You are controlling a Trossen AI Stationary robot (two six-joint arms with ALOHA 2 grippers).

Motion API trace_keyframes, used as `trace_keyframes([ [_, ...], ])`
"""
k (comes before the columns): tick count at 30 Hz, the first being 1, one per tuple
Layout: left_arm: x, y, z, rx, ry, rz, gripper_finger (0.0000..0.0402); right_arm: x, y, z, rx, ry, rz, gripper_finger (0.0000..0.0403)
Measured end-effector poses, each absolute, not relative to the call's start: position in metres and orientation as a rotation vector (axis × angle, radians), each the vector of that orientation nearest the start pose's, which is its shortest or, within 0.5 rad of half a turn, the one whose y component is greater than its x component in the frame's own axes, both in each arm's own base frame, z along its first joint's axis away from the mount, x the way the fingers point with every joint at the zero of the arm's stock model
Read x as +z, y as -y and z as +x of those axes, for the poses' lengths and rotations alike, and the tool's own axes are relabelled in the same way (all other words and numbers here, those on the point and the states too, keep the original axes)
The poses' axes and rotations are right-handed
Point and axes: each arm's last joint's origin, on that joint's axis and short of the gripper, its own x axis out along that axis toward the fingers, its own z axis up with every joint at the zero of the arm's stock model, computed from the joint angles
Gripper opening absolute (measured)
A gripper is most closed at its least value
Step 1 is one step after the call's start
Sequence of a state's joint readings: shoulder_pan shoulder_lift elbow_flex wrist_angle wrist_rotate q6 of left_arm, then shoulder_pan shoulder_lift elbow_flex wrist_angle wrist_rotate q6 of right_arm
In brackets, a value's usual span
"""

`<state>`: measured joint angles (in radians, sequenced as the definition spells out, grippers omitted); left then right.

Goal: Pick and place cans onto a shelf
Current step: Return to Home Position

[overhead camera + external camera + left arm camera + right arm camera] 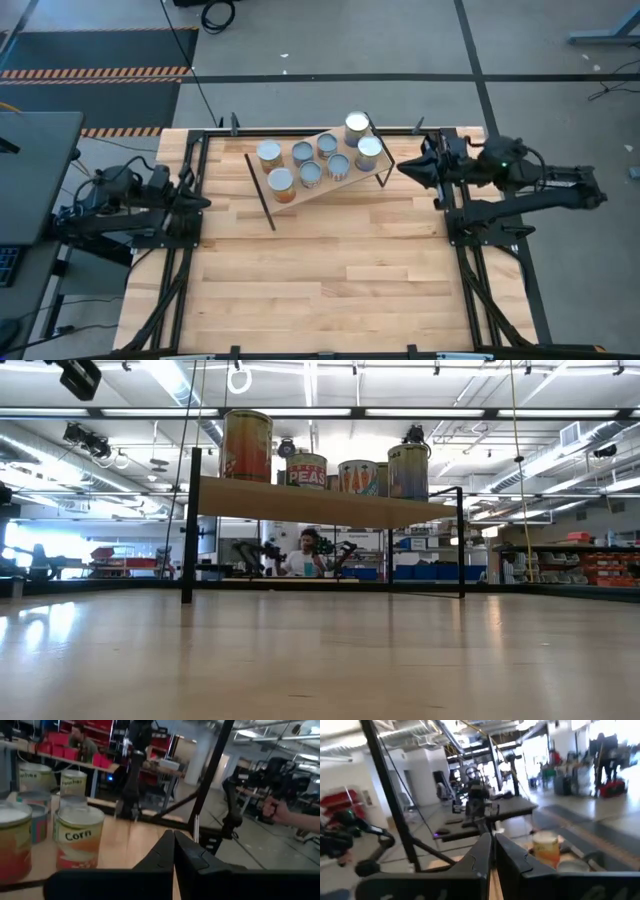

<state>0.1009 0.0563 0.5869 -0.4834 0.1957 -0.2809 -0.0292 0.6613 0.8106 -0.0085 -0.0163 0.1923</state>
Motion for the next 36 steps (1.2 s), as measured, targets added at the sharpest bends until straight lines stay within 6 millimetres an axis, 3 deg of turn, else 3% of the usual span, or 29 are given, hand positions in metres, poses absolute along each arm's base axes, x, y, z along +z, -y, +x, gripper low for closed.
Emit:
trace_keyframes([
  [4,0.296,0.002,0.034,-0.091,0.007,-0.274,0.0017,0.377,-0.005,0.135,0.018,0.160,0.111,0.0029],
  [7,0.296,0.002,0.035,-0.081,0.004,-0.269,0.0022,0.380,-0.007,0.119,0.045,0.194,0.099,0.0029],
  [10,0.296,0.001,0.035,-0.050,0.013,-0.249,0.0021,0.371,-0.009,0.106,0.089,0.255,0.045,0.0029],
  [15,0.297,0.003,0.034,-0.130,0.025,-0.074,0.0016,0.331,-0.010,0.098,0.090,0.358,-0.003,0.0029],
  [23,0.298,0.002,0.034,-0.104,0.037,-0.080,0.0020,0.270,-0.007,0.064,0.132,0.552,0.139,0.0029],
  [29,0.301,0.002,0.034,-0.104,0.059,-0.175,0.0016,0.257,-0.008,0.071,0.151,0.524,0.112,0.0029],
  [32,0.298,0.002,0.033,-0.098,0.049,-0.181,0.0019,0.238,-0.006,0.077,0.110,0.505,0.164,0.0029],
  [36,0.287,-0.003,0.046,0.043,0.105,-0.122,0.0020,0.212,-0.007,0.085,0.126,0.494,0.234,0.0029],
])
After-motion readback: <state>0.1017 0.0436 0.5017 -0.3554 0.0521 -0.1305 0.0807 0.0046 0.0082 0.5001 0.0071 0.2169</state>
